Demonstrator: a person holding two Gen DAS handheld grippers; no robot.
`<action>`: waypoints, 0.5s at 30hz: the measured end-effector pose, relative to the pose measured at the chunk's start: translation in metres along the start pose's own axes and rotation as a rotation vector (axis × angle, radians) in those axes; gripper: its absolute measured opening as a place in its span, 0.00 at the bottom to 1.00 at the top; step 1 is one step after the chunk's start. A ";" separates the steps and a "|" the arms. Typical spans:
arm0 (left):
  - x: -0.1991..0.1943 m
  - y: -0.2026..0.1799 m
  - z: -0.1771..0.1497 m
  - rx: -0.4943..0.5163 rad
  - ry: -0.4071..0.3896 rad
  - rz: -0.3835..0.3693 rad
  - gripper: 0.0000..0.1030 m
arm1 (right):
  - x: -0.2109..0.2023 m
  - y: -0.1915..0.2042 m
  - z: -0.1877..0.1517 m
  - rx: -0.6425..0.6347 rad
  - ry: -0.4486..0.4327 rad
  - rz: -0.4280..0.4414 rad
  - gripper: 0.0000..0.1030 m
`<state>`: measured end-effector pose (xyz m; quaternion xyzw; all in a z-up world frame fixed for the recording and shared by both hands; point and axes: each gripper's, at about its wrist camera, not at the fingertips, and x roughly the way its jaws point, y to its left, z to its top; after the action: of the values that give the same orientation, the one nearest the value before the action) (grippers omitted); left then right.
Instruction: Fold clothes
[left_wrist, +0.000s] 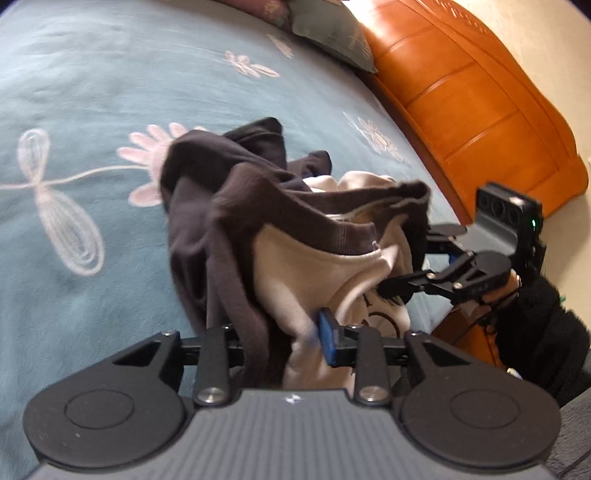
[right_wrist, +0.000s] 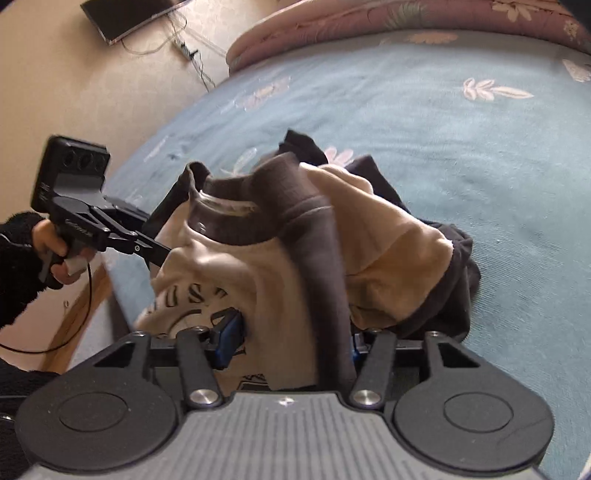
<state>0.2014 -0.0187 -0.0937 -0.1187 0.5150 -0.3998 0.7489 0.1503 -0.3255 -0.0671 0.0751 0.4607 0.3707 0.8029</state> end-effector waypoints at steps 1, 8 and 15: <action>0.006 0.001 0.001 0.001 0.001 0.002 0.32 | 0.002 -0.003 0.000 0.005 0.000 0.001 0.57; 0.005 -0.001 0.001 -0.029 -0.031 0.012 0.26 | -0.005 -0.016 -0.011 0.130 -0.054 0.030 0.43; -0.011 0.000 -0.008 -0.043 -0.047 0.036 0.16 | -0.026 0.005 -0.018 0.103 -0.064 -0.057 0.25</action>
<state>0.1927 -0.0089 -0.0900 -0.1349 0.5077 -0.3724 0.7651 0.1253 -0.3434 -0.0570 0.1150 0.4554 0.3208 0.8225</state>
